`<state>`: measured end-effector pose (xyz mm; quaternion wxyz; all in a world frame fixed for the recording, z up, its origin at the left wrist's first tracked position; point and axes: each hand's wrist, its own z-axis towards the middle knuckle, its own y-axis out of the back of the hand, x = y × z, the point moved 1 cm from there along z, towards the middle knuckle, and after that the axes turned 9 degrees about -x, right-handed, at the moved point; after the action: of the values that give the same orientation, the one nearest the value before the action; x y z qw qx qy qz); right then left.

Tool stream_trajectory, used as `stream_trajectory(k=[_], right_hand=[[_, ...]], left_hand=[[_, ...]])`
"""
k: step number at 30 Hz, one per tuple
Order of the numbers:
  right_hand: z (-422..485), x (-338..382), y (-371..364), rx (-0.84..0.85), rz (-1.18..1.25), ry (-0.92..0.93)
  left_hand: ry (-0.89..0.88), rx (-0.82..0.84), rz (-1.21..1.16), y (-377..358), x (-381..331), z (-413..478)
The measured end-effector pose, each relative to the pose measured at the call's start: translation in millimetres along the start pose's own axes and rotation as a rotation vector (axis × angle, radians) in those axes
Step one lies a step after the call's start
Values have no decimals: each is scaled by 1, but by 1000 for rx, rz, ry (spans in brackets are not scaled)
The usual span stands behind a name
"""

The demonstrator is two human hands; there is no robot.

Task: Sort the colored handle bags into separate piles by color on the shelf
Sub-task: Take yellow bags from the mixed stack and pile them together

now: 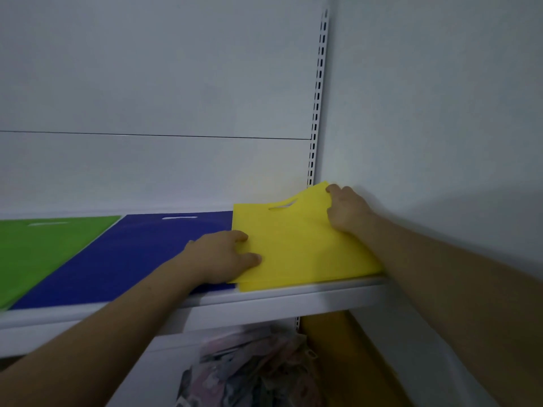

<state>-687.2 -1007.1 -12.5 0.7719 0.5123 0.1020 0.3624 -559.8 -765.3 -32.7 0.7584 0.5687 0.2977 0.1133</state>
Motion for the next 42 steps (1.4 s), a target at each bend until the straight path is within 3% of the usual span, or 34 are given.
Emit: stream_trajectory(k=[6,12,24,42], right_hand=[[0,2,-5,131,-78,85],[-11,8,-7,393,-111,93],[-16,4,-5,424,-131,63],[-24,5,-3,449,-72,61]], left_hand=[[-48,0,-52,1,-7,-7],[-120,83,3,2,-18,-19],[-249,95,77,2,-26,-34],[-266,74,134,-1,-30,-41]])
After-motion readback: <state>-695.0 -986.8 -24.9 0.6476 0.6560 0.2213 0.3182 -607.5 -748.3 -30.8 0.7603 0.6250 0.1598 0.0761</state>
